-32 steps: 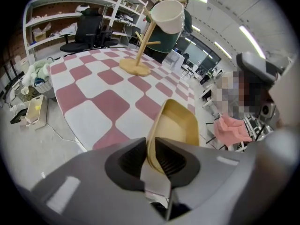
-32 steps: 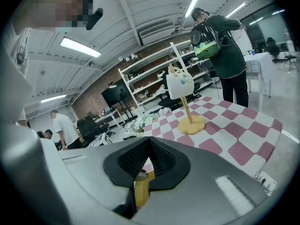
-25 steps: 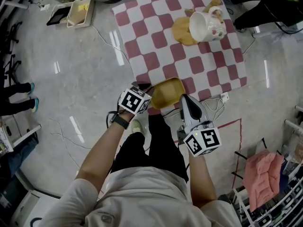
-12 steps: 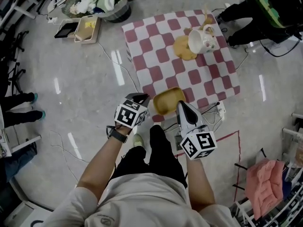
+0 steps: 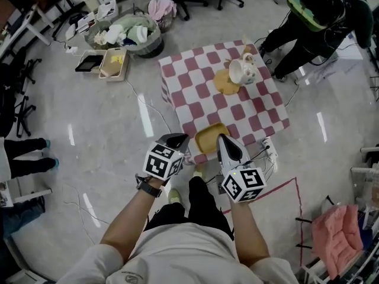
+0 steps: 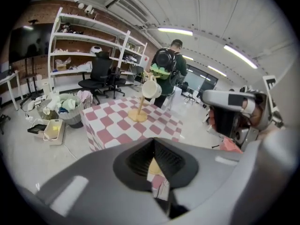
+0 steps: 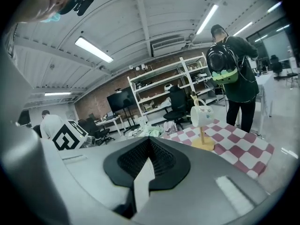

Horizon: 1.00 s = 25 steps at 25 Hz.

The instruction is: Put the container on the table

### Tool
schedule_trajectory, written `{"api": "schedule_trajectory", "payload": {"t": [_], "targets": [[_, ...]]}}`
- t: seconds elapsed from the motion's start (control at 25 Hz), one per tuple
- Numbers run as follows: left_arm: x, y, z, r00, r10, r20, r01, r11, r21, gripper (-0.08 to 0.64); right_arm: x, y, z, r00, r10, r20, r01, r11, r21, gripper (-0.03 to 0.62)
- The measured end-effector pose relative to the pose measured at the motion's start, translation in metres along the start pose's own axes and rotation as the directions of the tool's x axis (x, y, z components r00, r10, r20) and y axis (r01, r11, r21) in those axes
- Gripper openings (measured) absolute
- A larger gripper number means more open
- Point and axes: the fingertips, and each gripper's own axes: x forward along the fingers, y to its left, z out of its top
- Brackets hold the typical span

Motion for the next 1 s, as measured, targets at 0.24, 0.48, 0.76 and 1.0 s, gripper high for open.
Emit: {"api": "schedule_trajectory", "payload": {"t": [0.24, 0.48, 0.76, 1.0], "targets": [[-0.053, -0.019, 0.032, 0.994, -0.006, 0.112, 0.001, 0.999, 0.042, 0.006, -0.018, 0.033, 0.023, 0.999, 0.004, 0.045, -0.003, 1.0, -0.03, 0.011], [-0.09, -0.033, 0.057, 0.979, -0.012, 0.204, -0.006, 0.996, 0.09, 0.006, -0.034, 0.061, 0.047, 0.994, 0.013, 0.105, -0.005, 0.997, -0.074, 0.011], [-0.128, -0.047, 0.068, 0.965, -0.014, 0.262, -0.02, 0.992, 0.127, 0.006, -0.054, 0.093, 0.067, 0.988, 0.028, 0.153, -0.01, 0.993, -0.114, 0.011], [-0.161, -0.054, 0.08, 0.942, -0.013, 0.334, -0.038, 0.988, 0.147, 0.006, -0.069, 0.113, 0.08, 0.981, 0.037, 0.193, -0.007, 0.988, -0.153, 0.011]]}}
